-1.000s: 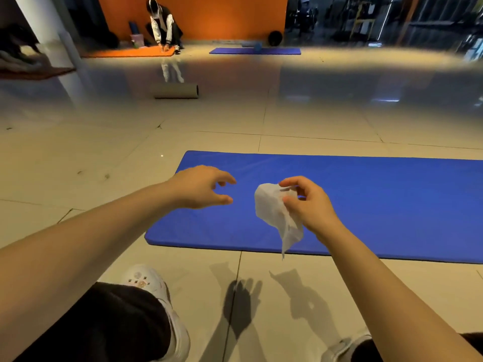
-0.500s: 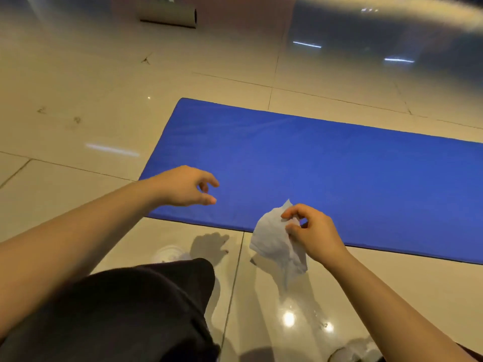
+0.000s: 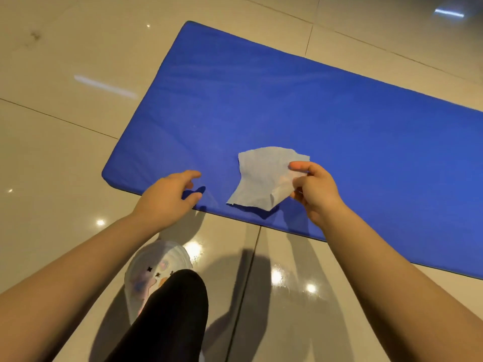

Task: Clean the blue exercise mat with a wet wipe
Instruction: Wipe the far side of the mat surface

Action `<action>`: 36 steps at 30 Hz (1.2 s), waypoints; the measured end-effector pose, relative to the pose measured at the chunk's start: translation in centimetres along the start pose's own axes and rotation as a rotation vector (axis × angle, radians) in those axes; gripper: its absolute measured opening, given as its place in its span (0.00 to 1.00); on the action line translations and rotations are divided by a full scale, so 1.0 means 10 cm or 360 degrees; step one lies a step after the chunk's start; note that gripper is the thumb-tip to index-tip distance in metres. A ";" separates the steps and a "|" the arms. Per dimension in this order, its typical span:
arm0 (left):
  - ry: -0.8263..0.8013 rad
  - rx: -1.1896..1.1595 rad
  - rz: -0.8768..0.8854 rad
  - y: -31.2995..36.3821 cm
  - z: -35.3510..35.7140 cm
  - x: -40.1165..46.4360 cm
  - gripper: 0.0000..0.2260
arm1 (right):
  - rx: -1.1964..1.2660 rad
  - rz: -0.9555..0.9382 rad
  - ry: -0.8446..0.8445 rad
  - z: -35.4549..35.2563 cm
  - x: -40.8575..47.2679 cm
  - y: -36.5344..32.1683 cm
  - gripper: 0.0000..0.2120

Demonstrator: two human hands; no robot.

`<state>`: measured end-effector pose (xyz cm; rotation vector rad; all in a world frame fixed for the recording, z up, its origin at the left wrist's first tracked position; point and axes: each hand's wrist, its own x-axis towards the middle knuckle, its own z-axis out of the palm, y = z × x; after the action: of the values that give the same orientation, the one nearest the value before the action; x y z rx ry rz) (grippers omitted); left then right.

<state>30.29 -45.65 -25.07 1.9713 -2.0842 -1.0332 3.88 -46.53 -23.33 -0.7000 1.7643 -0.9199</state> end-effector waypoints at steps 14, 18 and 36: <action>-0.0459 0.1144 0.0485 0.31 0.51 0.24 0.30 | -0.2097 -0.0384 -0.0215 -1.16 0.18 1.14 0.46; -0.0494 0.1131 0.0478 0.29 0.57 0.37 0.32 | -0.2379 -0.0524 -0.0246 -1.41 0.25 1.22 0.45; 0.0250 0.0897 0.1177 0.72 0.56 0.22 0.26 | -0.2188 -0.1529 0.0153 -2.10 -0.18 0.54 0.19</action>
<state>20.99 -45.83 -26.43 1.1356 -2.8429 -0.1557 -15.39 -36.57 -22.22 -2.5356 1.9812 -0.1044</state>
